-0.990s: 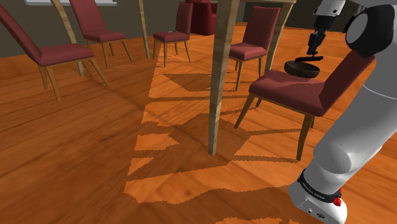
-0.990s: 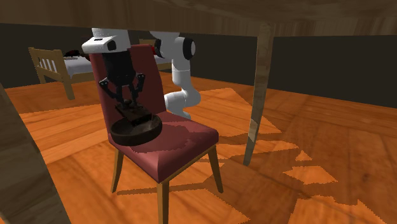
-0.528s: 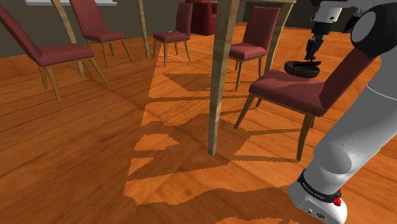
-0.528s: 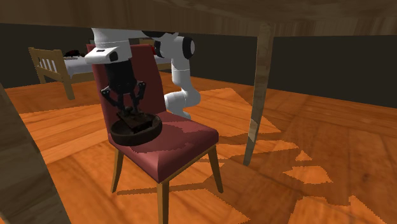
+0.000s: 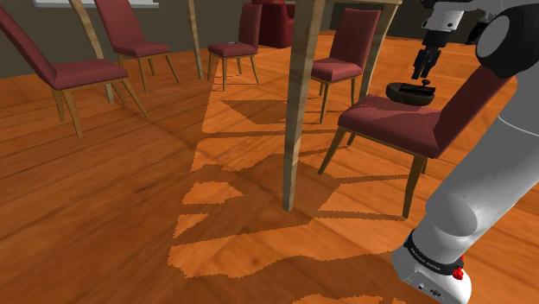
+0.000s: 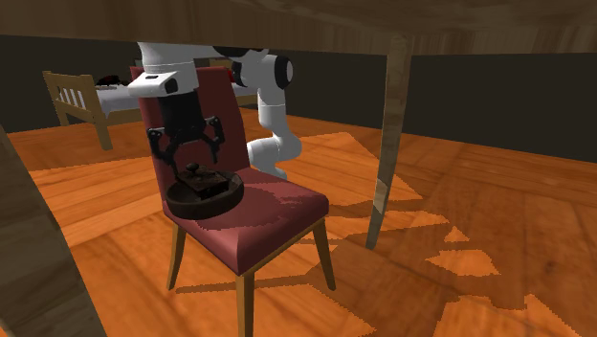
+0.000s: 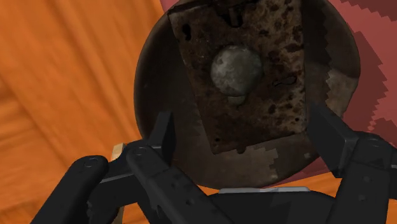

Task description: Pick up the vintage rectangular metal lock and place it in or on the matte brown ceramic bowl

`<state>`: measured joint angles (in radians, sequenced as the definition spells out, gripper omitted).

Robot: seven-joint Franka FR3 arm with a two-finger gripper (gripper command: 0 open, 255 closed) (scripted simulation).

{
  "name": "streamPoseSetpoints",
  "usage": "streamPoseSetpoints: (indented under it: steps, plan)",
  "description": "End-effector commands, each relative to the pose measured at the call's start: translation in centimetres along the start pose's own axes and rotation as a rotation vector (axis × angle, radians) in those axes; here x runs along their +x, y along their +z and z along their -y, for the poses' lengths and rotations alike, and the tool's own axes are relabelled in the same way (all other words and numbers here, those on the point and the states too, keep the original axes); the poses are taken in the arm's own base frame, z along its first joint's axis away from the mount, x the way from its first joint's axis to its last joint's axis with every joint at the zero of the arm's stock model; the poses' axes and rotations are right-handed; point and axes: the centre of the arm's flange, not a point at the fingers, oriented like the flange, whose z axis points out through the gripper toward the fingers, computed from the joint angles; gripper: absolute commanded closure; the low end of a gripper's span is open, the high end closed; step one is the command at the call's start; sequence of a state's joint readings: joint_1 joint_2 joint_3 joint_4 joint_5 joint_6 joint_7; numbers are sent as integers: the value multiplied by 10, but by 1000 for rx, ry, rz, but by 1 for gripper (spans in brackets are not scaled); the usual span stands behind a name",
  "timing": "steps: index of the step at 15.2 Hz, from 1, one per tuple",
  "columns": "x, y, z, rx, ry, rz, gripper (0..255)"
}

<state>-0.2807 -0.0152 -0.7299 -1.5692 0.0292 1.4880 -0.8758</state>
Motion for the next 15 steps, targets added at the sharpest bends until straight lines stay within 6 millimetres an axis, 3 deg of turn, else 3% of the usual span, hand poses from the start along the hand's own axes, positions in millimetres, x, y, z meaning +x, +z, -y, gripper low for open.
streamPoseSetpoints:
  steps: [1,3,7,15]
  plan:
    - [0,0,0,0,0,0,0]
    - [0,0,0,0,0,0,0]
    - [0,-50,0,0,0,0,0]
    - [0,-50,0,0,0,0,0]
